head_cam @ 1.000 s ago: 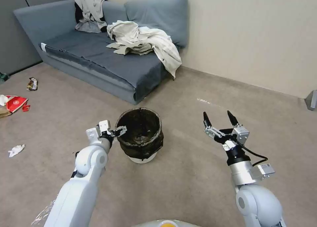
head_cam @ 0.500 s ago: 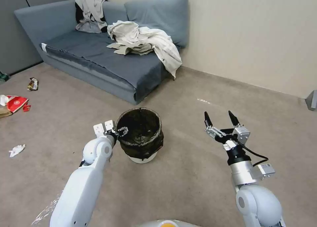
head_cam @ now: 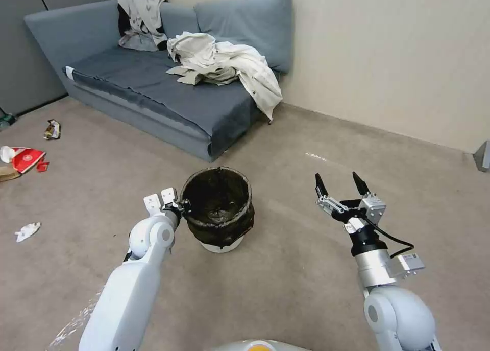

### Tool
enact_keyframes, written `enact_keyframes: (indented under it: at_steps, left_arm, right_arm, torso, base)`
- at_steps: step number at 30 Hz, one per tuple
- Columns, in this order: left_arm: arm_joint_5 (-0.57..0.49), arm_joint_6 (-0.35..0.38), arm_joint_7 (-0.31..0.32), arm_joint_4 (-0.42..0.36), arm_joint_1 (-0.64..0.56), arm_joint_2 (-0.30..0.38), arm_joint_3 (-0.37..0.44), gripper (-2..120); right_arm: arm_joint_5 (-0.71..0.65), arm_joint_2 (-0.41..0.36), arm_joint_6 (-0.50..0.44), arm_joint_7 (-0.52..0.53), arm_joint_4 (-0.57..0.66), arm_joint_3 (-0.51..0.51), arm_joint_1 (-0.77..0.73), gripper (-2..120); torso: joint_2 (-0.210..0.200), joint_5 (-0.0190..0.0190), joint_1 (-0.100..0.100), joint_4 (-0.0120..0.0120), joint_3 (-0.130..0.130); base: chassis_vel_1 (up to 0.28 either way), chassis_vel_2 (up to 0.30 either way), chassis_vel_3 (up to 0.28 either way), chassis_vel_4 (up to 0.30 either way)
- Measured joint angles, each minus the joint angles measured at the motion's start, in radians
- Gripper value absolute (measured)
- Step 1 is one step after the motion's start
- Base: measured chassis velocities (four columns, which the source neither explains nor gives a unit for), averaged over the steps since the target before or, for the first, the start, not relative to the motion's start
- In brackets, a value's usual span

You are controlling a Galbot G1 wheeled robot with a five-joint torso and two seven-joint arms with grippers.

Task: Pick up the trash can from the floor.

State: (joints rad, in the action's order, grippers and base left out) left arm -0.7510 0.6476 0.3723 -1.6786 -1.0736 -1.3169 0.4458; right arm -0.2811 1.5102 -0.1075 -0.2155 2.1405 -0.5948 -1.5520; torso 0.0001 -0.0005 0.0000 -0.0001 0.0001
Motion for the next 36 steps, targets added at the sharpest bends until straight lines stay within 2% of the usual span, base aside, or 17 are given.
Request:
enact_keyframes:
  at_steps: [8,13,15,16,20,24,31,36]
  left_arm:
    - [-0.021,0.000,0.014,-0.046,-0.004,-0.003,0.015,3]
    - [-0.072,0.021,0.034,-0.150,-0.027,0.003,0.042,3]
    - [-0.088,0.034,0.046,-0.220,-0.048,0.007,0.058,3]
    - [-0.088,0.034,0.046,-0.220,-0.048,0.007,0.058,3]
    - [-0.111,0.056,0.053,-0.333,-0.108,0.021,0.091,3]
    - [-0.120,0.069,0.054,-0.385,-0.140,0.030,0.110,3]
    - [-0.126,0.077,0.054,-0.442,-0.177,0.030,0.134,3]
    - [-0.126,0.077,0.052,-0.452,-0.185,0.023,0.137,3]
  right_arm:
    - [0.000,-0.002,0.000,0.000,0.003,0.000,-0.002,100]
    - [0.001,-0.003,0.000,-0.001,0.006,0.002,-0.003,100]
    - [0.002,-0.003,0.001,-0.002,0.010,0.003,-0.003,100]
    - [0.002,-0.003,0.001,-0.002,0.010,0.003,-0.003,100]
    - [0.003,-0.002,0.005,-0.003,0.021,0.006,-0.003,100]
    - [0.003,0.001,0.005,-0.004,0.023,0.009,-0.003,100]
    - [0.003,0.004,0.005,-0.005,0.026,0.012,-0.002,100]
    - [0.003,0.005,0.005,-0.007,0.026,0.012,-0.002,100]
  torso:
    - [0.000,-0.0001,0.000,-0.0003,0.000]
    - [0.000,0.0004,0.000,-0.0002,0.000]
    - [0.000,0.0006,0.000,-0.0002,0.000]
    - [0.000,0.0006,0.000,-0.0002,0.000]
    - [0.000,0.0003,0.000,0.0002,0.000]
    - [0.000,0.0004,0.000,0.0001,0.000]
    - [0.000,0.0005,0.000,0.0001,0.000]
    - [0.000,0.0005,0.000,0.0000,0.000]
  base:
    - [0.000,0.000,0.000,0.000]
    - [0.000,0.000,0.000,0.000]
    - [0.000,0.000,0.000,0.000]
    - [0.000,0.000,0.000,0.000]
    - [0.000,0.000,0.000,0.000]
    - [0.000,0.000,0.000,0.000]
    - [0.000,0.000,0.000,0.000]
    - [0.000,0.000,0.000,0.000]
